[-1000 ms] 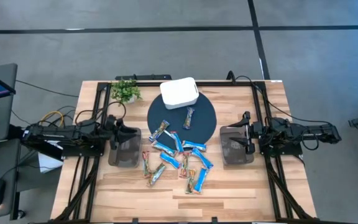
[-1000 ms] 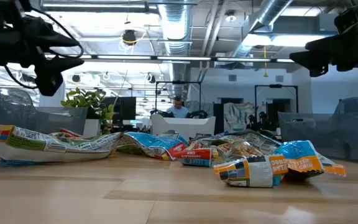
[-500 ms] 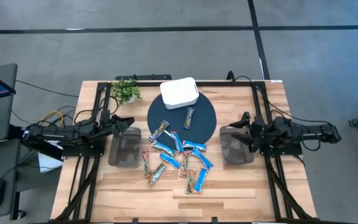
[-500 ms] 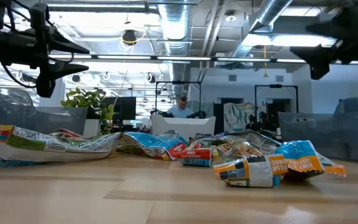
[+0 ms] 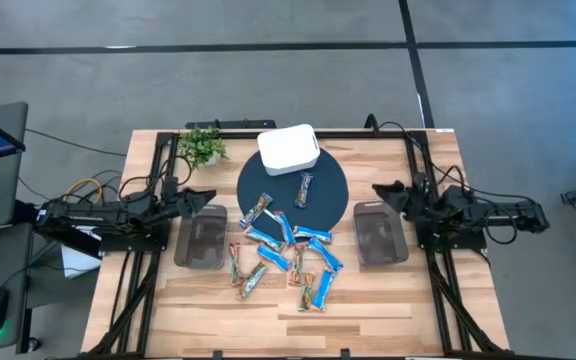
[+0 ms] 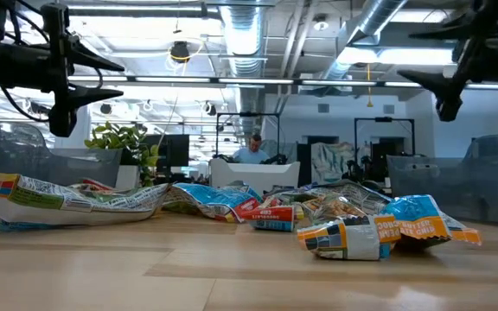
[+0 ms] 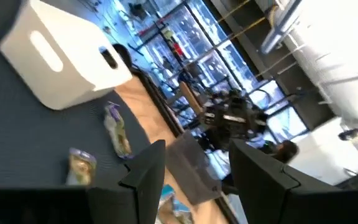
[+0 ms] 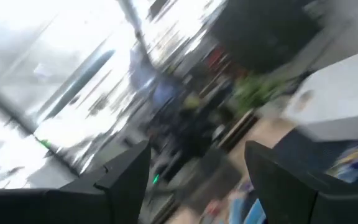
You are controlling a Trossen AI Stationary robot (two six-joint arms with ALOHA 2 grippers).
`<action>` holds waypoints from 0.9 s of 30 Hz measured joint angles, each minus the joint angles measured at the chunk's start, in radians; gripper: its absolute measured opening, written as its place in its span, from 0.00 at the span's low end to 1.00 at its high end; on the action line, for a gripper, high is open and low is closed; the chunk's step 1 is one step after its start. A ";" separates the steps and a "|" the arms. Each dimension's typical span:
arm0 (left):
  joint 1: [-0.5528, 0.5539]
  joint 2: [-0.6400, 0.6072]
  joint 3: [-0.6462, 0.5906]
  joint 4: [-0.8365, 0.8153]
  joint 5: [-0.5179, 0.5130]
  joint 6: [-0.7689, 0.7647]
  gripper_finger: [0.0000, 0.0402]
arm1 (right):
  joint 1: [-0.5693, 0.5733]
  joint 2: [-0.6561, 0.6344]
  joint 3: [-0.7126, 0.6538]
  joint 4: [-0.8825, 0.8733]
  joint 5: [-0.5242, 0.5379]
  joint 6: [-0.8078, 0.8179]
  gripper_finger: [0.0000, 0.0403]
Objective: Pick and place Granola Bars by type
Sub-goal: Put the blue granola bar into the white bin
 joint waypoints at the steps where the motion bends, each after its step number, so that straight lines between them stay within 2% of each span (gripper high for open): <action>1: 0.000 0.000 0.000 0.022 0.025 0.000 0.43 | -0.003 0.000 0.000 0.000 0.031 0.026 0.63; 7: 0.000 0.000 0.005 0.273 0.174 0.121 0.43 | -0.033 0.000 0.000 0.002 0.062 0.144 0.63; 11: 0.000 0.001 0.049 0.315 0.197 0.230 0.43 | -0.040 0.000 0.000 0.059 0.061 0.172 0.63; 16: 0.000 0.013 0.091 0.354 0.186 0.359 0.43 | -0.038 0.013 0.012 0.218 0.026 0.111 0.63; 21: 0.000 0.072 0.095 0.495 0.187 0.418 0.43 | -0.008 0.150 0.108 0.275 -0.006 0.042 0.63; 27: 0.000 0.177 0.095 0.539 0.224 0.382 0.43 | 0.055 0.481 0.274 0.344 -0.015 -0.091 0.63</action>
